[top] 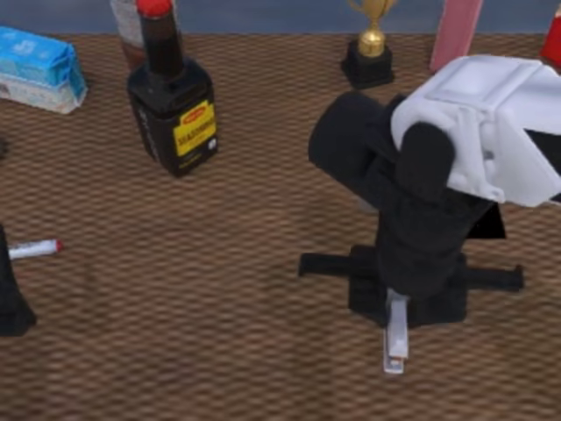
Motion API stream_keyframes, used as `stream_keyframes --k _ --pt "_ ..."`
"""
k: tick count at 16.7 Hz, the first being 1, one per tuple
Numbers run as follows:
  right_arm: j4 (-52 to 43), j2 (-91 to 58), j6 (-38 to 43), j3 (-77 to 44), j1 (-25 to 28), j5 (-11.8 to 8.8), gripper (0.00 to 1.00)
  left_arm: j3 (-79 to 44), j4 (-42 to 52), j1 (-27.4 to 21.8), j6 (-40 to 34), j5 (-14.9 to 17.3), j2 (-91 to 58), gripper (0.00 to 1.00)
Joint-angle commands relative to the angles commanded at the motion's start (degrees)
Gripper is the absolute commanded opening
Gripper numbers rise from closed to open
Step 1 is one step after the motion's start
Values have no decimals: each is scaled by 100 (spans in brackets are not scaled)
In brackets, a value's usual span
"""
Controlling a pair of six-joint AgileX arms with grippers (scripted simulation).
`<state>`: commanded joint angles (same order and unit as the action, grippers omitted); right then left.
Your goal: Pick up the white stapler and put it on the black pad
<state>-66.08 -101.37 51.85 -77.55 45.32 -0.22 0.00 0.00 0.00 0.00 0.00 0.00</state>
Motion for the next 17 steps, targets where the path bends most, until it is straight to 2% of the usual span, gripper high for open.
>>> stream_keyframes --k 3,7,11,17 --pt "-141 -268 -718 -364 -144 -1 0 0 0 0 0 0 0 100" --pt "-438 -820 -2411 -1074 -518 -4 0 0 0 0 0 0 0 100" --pt "-785 -1438 -4786 -1799 -1057 7 0 0 0 0 0 0 0 100" --pt "-1266 -2314 -8962 -2862 -1954 47 0 0 0 0 0 0 0 100"
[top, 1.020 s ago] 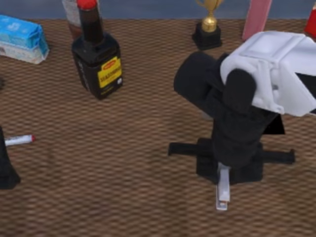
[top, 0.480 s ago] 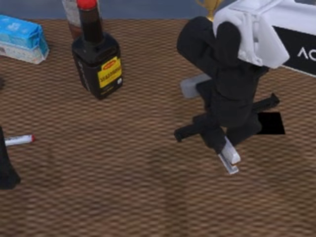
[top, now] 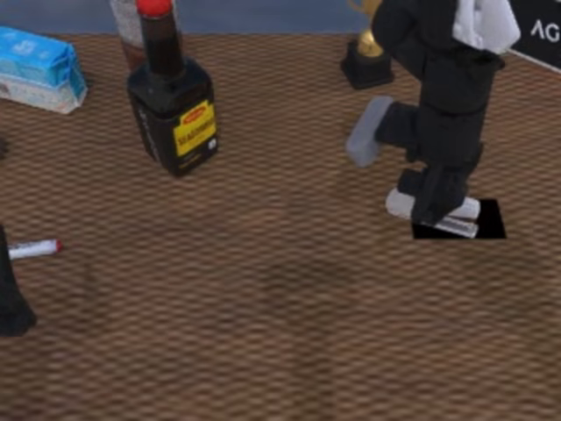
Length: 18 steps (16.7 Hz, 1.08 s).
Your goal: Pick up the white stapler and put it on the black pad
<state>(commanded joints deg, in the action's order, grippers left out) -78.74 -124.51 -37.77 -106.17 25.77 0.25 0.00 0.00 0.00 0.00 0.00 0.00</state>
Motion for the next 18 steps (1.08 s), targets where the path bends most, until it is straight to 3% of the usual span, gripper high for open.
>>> stream_keyframes --k 4,8,18 --pt "-108 -284 -2167 -575 -547 -1 0 0 0 0 0 0 0 100" --pt "-71 -326 -3357 -912 -922 -27 0 0 0 0 0 0 0 100" --pt "175 -339 -3578 -757 -996 -37 0 0 0 0 0 0 0 100"
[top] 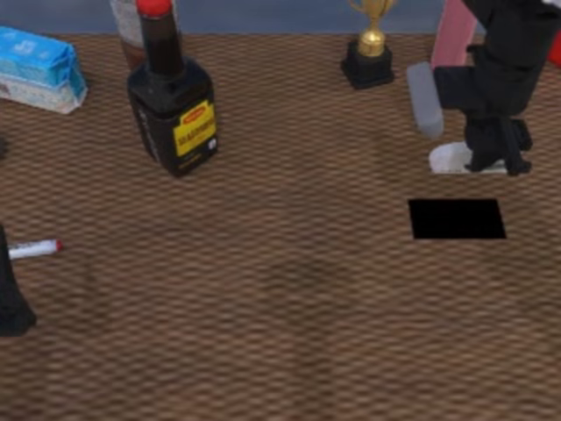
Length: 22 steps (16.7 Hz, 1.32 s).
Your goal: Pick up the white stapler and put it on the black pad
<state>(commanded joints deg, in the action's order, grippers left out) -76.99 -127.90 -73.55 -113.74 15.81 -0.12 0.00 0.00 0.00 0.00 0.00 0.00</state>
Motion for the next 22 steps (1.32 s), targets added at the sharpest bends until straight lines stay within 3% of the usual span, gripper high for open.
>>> stream_keyframes --k 7,12,22 --pt "1702 -281 13 1375 11 7 0 0 0 0 0 0 0 100" --pt "1852 -311 6 1517 18 2 0 0 0 0 0 0 0 100" --pt "1852 -311 6 1517 18 2 75 0 0 0 0 0 0 100"
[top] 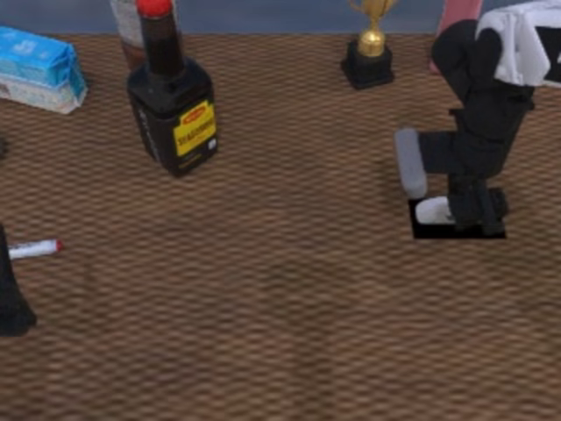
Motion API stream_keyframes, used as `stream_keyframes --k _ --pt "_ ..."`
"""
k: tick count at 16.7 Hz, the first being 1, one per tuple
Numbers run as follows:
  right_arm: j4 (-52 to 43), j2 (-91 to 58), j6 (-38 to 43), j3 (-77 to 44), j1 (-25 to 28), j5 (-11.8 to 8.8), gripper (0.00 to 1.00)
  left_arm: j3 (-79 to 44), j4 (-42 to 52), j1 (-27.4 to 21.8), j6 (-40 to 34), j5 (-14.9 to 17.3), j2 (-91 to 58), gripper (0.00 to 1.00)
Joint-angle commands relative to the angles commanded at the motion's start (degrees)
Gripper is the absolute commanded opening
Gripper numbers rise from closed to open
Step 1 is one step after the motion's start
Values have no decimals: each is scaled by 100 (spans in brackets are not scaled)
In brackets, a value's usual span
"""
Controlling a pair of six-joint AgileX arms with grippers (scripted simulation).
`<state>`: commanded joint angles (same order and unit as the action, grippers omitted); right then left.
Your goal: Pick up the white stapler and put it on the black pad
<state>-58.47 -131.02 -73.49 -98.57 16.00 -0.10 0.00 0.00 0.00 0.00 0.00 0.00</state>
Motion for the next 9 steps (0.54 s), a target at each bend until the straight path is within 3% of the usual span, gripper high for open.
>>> stream_keyframes --k 3,9 --pt "0 0 0 0 0 0 98 0 0 0 0 0 0 100" --pt "0 0 0 0 0 0 100 0 0 0 0 0 0 100"
